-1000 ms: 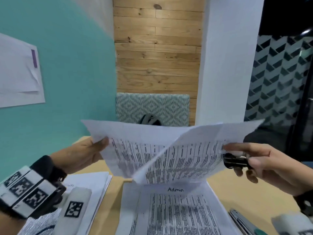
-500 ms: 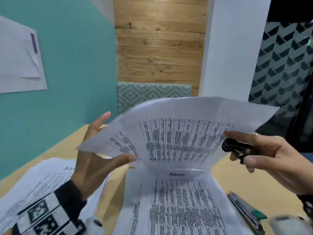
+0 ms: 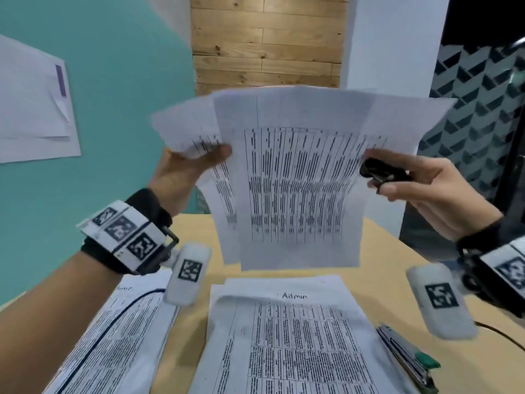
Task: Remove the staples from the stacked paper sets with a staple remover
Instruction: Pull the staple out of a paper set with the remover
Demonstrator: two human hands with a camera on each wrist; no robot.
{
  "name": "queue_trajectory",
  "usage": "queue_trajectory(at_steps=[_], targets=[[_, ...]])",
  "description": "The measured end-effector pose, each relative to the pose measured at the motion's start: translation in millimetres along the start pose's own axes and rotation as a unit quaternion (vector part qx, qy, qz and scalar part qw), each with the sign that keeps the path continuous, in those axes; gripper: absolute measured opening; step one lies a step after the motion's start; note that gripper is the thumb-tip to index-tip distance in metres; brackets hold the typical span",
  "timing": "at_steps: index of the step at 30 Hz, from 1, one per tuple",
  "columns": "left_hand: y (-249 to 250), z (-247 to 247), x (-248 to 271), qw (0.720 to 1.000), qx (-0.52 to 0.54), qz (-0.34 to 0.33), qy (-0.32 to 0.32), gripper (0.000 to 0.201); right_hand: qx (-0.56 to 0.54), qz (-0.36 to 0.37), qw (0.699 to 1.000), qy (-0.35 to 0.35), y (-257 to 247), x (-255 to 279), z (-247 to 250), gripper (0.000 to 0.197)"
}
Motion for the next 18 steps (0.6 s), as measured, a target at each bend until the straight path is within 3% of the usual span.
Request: queue_trajectory(at_steps=[3,5,8,10,12,14,16,18], targets=[[10,3,-1,0.999,-0.03,-0.022,-0.035,0.034,-0.014,0.023,0.999,-0.02,-1,8,5,0.061],[8,1,15,0.992,-0.086,-0.028,-0.087,0.008,-0.004,-0.028,0.998,-0.055,11,26,8,0.061],[-10,5,49,0.985,-0.112,0.01,-0.134,0.014,0.007,-0.151,0.98,-0.129,41,56,7,0.071],[-26,11,68,0.985,-0.099,0.047,-0.136,0.046,0.005,-0.223,0.962,-0.159,59,72,5,0.076],[-37,15,84,0.98,-0.095,0.09,-0.148,0.053,0.005,-0.264,0.947,-0.184,71,83,1,0.076],[-43,16,99,0.959,-0.127,0.137,-0.213,0.054,0.002,-0.282,0.937,-0.206,75,90,-4,0.076],[-43,18,112,0.913,-0.188,0.169,-0.322,0.053,-0.009,-0.293,0.929,-0.226,73,93,-6,0.078],[-42,26,116,0.882,-0.186,0.232,-0.365,0.038,-0.014,-0.299,0.919,-0.256,69,96,-7,0.081]])
Point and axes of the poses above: each hand's wrist, its own x-axis away from the middle knuckle, its own z-axis out of the back of the hand, y = z × x, the point moved 5 cm from there along -x, towards the middle knuckle, and after that the axes turned 6 degrees about -x, right-handed, at the moved point
